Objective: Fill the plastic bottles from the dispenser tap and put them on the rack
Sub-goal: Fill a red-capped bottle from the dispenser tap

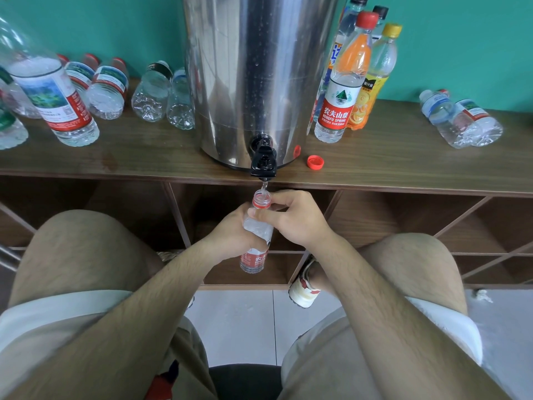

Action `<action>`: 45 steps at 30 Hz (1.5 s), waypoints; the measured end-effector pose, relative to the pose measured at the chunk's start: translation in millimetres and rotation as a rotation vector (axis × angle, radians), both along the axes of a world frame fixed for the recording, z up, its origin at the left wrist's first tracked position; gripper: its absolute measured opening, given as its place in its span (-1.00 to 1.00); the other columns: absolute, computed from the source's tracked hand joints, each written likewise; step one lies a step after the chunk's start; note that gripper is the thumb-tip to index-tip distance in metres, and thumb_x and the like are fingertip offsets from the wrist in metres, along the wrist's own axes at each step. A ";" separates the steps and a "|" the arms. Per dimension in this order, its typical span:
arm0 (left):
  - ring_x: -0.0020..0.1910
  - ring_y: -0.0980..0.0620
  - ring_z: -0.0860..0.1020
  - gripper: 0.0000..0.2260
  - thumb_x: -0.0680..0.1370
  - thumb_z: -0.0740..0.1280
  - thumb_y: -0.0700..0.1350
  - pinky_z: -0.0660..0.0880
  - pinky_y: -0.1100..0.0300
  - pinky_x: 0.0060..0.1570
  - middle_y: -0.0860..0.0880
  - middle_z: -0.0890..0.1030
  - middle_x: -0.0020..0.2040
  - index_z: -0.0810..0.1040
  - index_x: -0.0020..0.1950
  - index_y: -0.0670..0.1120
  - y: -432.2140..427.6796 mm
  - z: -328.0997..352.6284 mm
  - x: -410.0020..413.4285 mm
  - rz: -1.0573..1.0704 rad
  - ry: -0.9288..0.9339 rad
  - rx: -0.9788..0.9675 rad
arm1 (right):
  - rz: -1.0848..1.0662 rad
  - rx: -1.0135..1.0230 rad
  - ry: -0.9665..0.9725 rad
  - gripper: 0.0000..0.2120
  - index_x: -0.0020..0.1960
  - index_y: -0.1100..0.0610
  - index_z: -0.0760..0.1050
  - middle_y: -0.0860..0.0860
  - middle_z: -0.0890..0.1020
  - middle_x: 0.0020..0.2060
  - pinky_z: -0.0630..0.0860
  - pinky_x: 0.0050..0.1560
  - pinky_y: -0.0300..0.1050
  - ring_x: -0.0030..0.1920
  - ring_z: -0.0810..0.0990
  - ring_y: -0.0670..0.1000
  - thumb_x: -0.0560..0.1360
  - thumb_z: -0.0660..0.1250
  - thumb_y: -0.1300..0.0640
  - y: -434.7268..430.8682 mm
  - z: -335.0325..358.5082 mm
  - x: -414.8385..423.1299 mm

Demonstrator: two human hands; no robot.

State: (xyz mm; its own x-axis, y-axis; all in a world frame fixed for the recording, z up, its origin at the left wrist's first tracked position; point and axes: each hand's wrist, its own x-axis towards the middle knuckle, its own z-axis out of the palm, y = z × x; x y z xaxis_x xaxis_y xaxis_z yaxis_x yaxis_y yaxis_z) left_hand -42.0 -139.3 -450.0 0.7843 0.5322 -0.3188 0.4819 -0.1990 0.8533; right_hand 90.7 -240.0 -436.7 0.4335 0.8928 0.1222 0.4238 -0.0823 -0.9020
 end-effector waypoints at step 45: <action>0.33 -0.12 0.55 -0.33 0.46 0.58 -0.25 0.50 -0.16 0.39 -0.09 0.57 0.31 0.40 0.51 -0.03 -1.9 1.5 -0.9 -0.006 0.023 -0.011 | -0.004 -0.025 -0.010 -0.78 0.10 0.01 0.76 -0.13 0.76 -0.06 0.56 0.00 -0.21 -0.03 0.71 -0.12 0.50 0.56 -0.04 0.2 -2.9 1.6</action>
